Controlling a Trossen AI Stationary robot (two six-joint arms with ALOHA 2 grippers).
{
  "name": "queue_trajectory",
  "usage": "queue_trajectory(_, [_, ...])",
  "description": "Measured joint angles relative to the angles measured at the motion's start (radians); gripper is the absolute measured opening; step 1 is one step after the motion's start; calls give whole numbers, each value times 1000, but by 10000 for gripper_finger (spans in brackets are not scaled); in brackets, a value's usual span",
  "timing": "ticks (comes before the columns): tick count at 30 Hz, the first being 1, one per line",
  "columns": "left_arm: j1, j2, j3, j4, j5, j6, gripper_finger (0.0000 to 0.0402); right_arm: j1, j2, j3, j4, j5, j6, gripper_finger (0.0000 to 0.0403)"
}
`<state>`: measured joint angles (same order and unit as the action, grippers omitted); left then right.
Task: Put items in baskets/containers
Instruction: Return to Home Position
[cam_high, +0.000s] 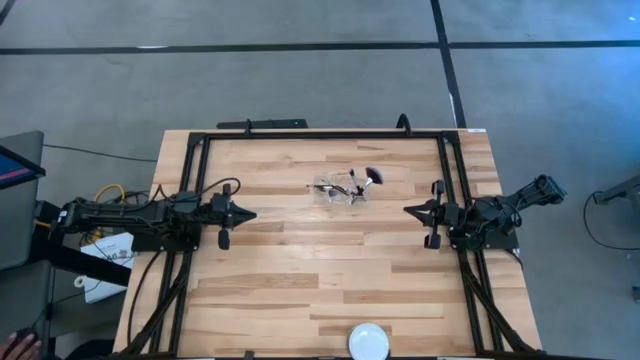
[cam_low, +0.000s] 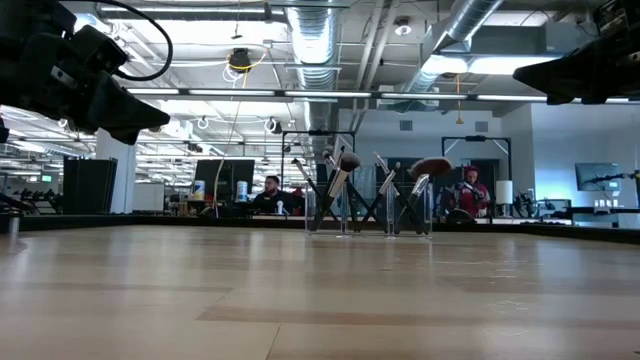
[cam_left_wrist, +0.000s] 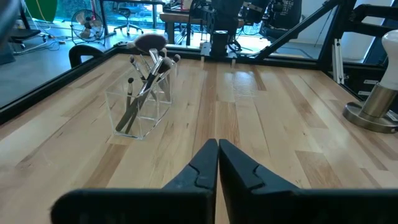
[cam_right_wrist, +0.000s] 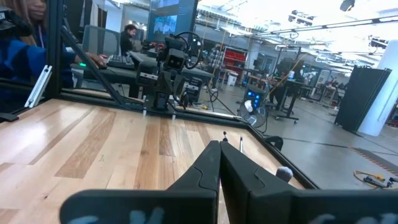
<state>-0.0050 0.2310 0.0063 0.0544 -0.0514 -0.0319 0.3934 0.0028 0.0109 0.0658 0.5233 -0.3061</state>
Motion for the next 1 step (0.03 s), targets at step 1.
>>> queue_trajectory(1, [0, 0, 0, 0, 0, 0, 12, 0, 0, 0, 0, 0, 0, 0])
